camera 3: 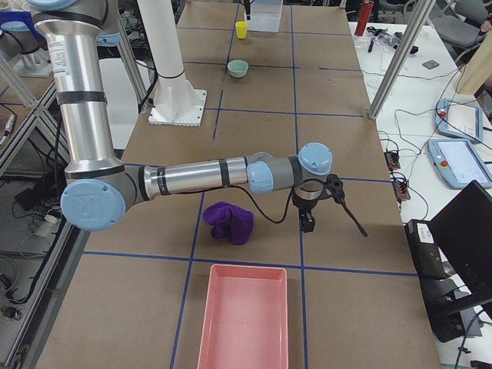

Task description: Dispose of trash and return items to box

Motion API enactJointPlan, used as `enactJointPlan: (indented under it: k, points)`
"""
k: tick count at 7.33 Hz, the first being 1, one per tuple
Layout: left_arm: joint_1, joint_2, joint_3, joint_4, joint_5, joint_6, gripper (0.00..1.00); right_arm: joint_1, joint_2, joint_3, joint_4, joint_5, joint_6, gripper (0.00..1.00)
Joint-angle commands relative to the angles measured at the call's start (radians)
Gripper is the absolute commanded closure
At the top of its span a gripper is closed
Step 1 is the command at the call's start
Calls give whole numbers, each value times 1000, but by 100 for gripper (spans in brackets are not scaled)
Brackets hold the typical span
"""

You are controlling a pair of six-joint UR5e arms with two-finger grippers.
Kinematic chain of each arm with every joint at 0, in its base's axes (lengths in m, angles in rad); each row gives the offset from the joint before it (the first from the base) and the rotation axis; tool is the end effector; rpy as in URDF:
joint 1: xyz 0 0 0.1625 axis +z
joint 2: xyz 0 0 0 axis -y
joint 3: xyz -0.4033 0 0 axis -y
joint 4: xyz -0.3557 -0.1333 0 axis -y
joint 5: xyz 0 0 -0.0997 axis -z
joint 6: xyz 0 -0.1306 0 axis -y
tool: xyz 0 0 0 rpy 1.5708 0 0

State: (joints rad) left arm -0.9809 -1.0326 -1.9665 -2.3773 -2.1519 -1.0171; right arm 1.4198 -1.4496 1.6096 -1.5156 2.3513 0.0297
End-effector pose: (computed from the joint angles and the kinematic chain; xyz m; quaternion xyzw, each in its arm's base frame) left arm 0.1108 -0.2762 0.5838 0.0218 0.4128 -0.1008 0.9050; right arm -0.0369 -0.5175 0.5755 0.0648 -0.3856 -0.0965 0.9153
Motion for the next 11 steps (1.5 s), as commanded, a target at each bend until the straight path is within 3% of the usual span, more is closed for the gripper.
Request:
enactJointPlan:
  k: [1,4,11]
  points:
    - [94,5,66,-94,29,-93,0,-4,0,0,2,-1,-1,0]
    - [160,5,83,-134,27,-169,0,-12,0,0,2,-3,-2,0]
    - [179,-50,193,-174,35,-170,1,-19,0,-4,2,-10,-2,0]
